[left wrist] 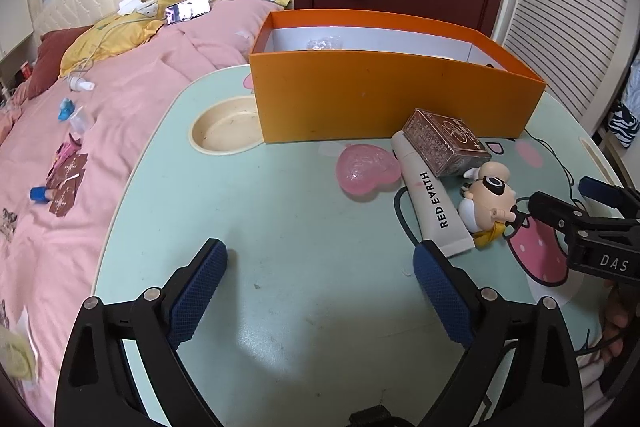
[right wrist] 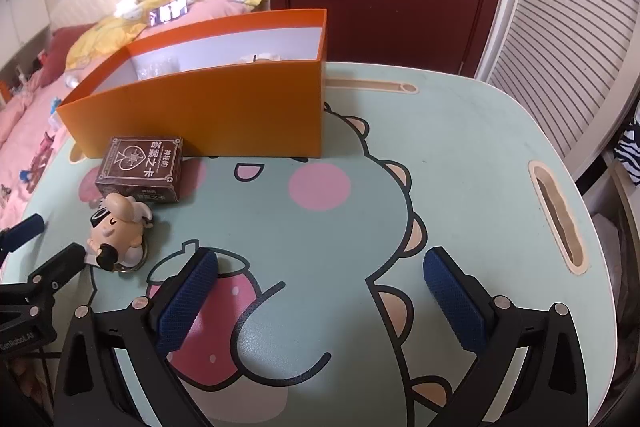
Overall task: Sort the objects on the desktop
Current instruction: 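Grasp the pink heart container with the left tool while the right tool grasps the cartoon figurine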
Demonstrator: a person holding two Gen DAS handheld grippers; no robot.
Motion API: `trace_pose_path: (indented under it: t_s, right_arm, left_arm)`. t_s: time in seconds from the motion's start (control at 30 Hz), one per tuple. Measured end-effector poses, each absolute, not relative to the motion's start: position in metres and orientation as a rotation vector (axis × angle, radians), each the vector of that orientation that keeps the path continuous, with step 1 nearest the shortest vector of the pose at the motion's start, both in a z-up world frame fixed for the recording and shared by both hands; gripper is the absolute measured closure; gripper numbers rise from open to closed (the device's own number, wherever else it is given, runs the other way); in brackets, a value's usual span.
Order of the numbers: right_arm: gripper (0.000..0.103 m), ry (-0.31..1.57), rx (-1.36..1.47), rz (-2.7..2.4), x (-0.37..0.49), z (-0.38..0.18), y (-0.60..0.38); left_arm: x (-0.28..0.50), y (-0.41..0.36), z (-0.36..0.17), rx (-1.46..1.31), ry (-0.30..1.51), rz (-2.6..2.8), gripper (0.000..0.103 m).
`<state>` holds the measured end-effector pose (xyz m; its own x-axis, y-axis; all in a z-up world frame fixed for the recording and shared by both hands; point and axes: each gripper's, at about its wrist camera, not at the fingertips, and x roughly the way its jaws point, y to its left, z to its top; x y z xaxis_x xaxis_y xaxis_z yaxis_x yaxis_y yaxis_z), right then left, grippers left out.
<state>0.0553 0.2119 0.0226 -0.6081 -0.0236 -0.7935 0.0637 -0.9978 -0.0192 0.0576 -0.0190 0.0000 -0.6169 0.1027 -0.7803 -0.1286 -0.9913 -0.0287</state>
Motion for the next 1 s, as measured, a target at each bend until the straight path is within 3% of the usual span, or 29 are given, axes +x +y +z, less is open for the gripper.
trace_pose_path:
  t_s: [0.3, 0.43, 0.67, 0.73, 0.8, 1.0]
  right_arm:
    - [0.000, 0.069, 1.364, -2.755, 0.055, 0.023, 0.208]
    - [0.020, 0.032, 1.285, -2.710, 0.063, 0.031, 0.205]
    - [0.022, 0.116, 1.089, -2.598, 0.073, 0.055, 0.173]
    - [0.028, 0.128, 1.091, -2.557, 0.069, 0.055, 0.163]
    - [0.041, 0.117, 1.107, -2.515, 0.063, 0.054, 0.155]
    - [0.042, 0.050, 1.201, -2.383, 0.043, 0.041, 0.138]
  left_arm:
    - [0.059, -0.017, 0.003, -1.309, 0.046, 2.713, 0.008]
    - [0.059, -0.017, 0.003, -1.310, 0.045, 2.711, 0.008]
    - [0.059, -0.019, 0.004, -1.317, 0.037, 2.719, 0.008]
    - [0.059, -0.021, 0.004, -1.327, 0.021, 2.738, 0.008]
    - [0.059, -0.024, 0.004, -1.331, 0.004, 2.751, 0.008]
    - [0.059, -0.025, 0.003, -1.336, 0.004, 2.756, 0.008]
